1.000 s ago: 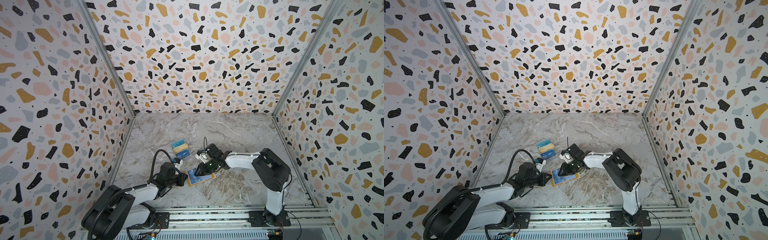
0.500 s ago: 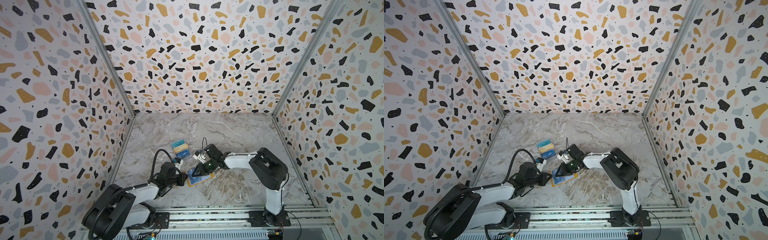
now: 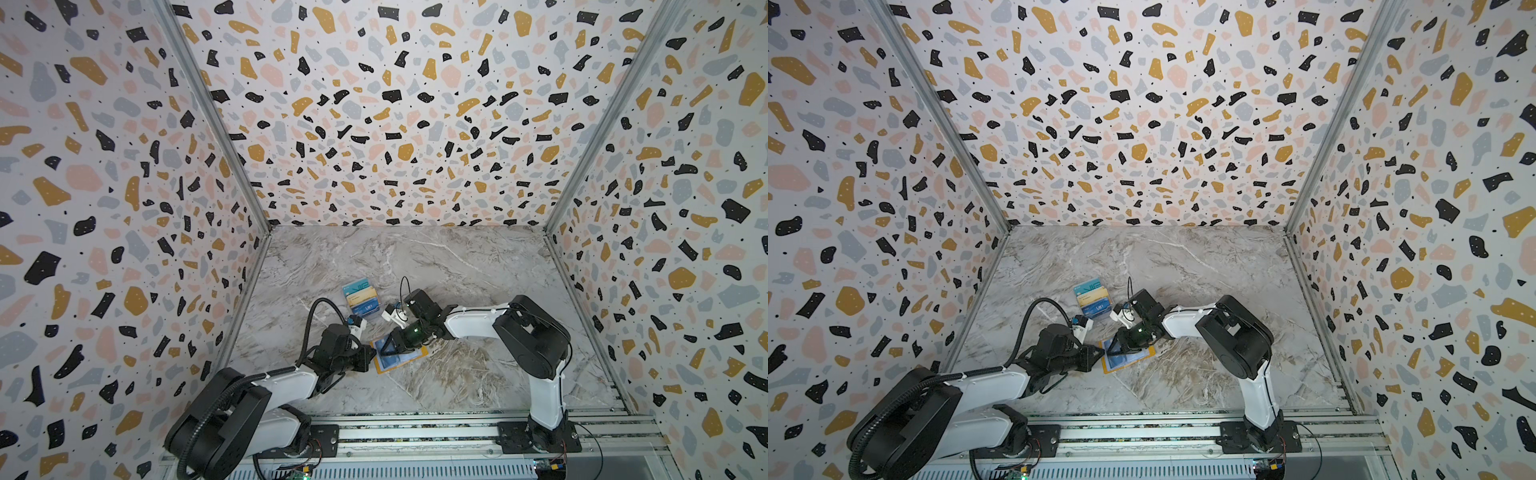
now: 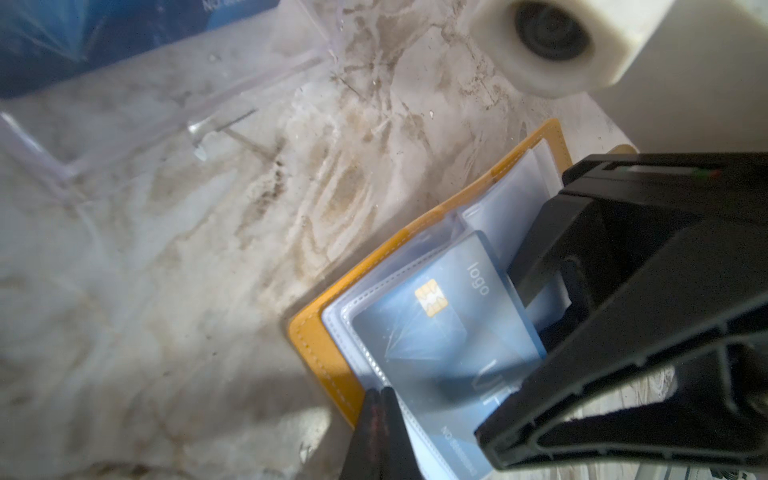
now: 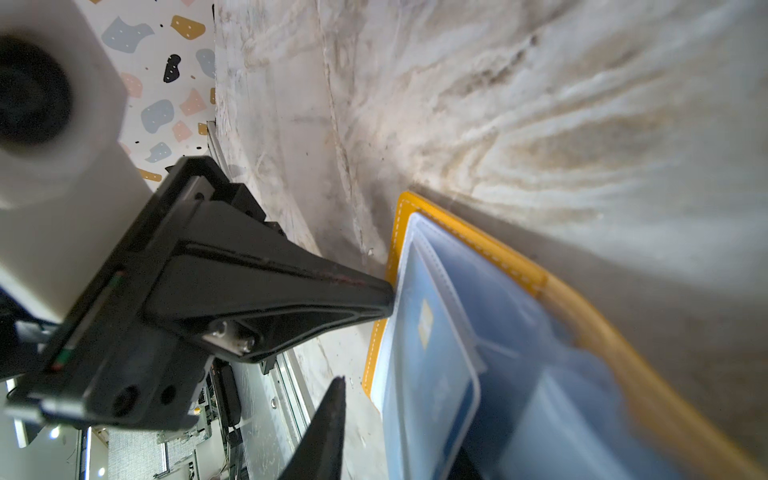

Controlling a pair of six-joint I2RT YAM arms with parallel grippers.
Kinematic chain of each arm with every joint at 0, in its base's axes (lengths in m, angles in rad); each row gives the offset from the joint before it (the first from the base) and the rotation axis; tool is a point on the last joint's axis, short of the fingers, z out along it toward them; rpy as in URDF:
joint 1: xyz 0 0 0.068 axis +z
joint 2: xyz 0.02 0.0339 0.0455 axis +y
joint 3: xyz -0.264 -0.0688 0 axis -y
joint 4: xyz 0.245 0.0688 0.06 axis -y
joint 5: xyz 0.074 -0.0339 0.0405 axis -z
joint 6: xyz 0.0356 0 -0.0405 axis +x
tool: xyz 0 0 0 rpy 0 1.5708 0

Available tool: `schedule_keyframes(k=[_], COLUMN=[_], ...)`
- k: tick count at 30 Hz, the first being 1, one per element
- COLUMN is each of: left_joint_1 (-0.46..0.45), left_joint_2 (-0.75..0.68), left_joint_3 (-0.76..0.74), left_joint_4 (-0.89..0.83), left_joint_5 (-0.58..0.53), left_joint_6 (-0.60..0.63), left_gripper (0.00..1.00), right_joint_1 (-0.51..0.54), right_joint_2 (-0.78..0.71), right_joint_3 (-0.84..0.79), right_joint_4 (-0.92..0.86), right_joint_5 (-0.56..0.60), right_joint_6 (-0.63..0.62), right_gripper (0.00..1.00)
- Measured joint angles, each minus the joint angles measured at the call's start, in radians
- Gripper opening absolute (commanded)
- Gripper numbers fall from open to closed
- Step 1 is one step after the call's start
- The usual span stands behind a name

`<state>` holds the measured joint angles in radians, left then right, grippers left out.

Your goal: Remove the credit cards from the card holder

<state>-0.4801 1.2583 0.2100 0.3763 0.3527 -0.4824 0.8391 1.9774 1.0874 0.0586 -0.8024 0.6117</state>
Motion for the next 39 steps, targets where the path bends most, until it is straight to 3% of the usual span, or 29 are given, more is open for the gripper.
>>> schedule_keyframes(k=[16, 39], left_joint_1=[-0.006, -0.013], left_joint_2=[0.006, 0.006], left_joint_3=[0.004, 0.005], left_joint_4=[0.003, 0.003], left_joint_5=[-0.008, -0.017], left_joint_6=[0.0, 0.0], left_gripper=[0.0, 0.0], right_joint_1=[-0.045, -0.089], right_joint_2=[-0.072, -0.124], right_joint_3=[-0.084, -0.123], right_joint_4=[0.1, 0.098], right_joint_5=[-0.054, -0.053], right_joint_6=[0.016, 0.014], right_gripper=[0.24, 0.16])
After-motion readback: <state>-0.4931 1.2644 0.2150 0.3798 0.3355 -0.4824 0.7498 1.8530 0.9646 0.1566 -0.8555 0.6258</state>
